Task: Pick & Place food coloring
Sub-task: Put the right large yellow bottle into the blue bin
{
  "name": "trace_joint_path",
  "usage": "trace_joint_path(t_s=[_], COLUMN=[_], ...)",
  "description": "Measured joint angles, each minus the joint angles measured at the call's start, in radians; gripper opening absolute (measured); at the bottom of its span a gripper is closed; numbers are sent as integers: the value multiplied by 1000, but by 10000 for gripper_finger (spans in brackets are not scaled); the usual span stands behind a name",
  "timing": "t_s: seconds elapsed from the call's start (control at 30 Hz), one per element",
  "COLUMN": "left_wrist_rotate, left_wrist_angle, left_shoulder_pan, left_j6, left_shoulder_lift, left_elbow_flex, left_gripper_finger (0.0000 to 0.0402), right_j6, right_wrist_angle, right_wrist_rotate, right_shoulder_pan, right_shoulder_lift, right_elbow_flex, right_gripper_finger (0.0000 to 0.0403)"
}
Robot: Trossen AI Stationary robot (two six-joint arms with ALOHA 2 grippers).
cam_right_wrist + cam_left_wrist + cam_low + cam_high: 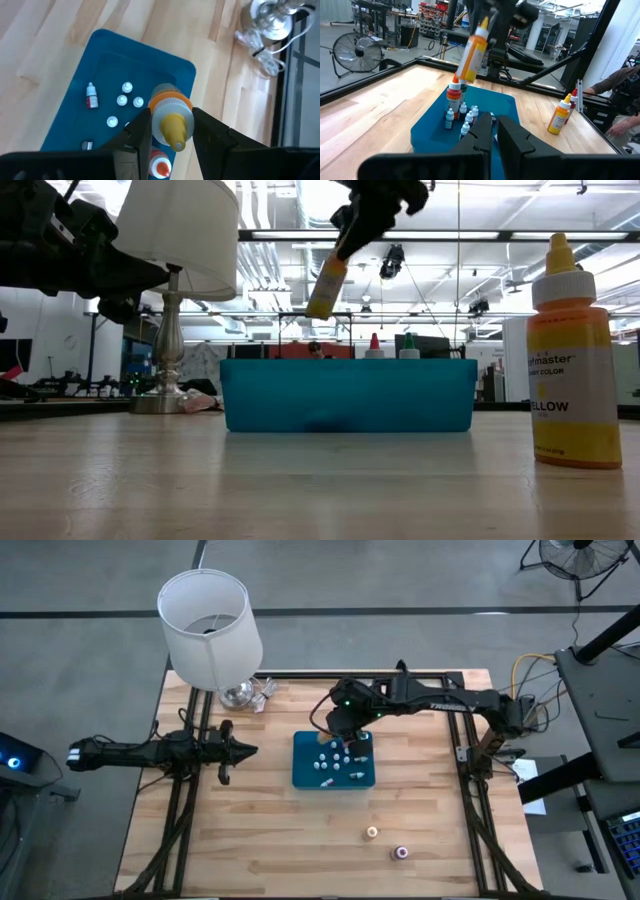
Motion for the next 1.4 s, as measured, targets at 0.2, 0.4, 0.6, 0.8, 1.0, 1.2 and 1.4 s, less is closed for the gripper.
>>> trace_joint_path(t_s=[0.2,0.4,0.6,0.8,1.0,1.2,1.4], left_wrist_rotate=[0,0,0,0,0,0,0], left_wrist_angle=[0,0,0,0,1,0,0], left_shoulder_pan=[0,0,0,0,0,0,0], left_j6=[0,0,0,0,0,0,0], left_shoulder_lift=[0,0,0,0,0,0,0], left_elbow_flex=[0,0,0,0,0,0,0], left_gripper_finger=[2,2,2,2,2,2,2], right_j6=[-16,-17,-15,43,101,137,131], right_wrist_angle=[69,95,11,-129,-252,-336,-320], right_wrist_rotate=[1,11,14,-7,-8,-8,-7], right_shoulder_pan=[-2,-2,17,75,122,137,137], right_shoulder_lift=[0,2,-7,-71,-110,-111,-101], right_elbow_flex=[-84,-115,-87,-61,-61,-76,-125], right_gripper_finger=[104,104,104,104,104,104,104])
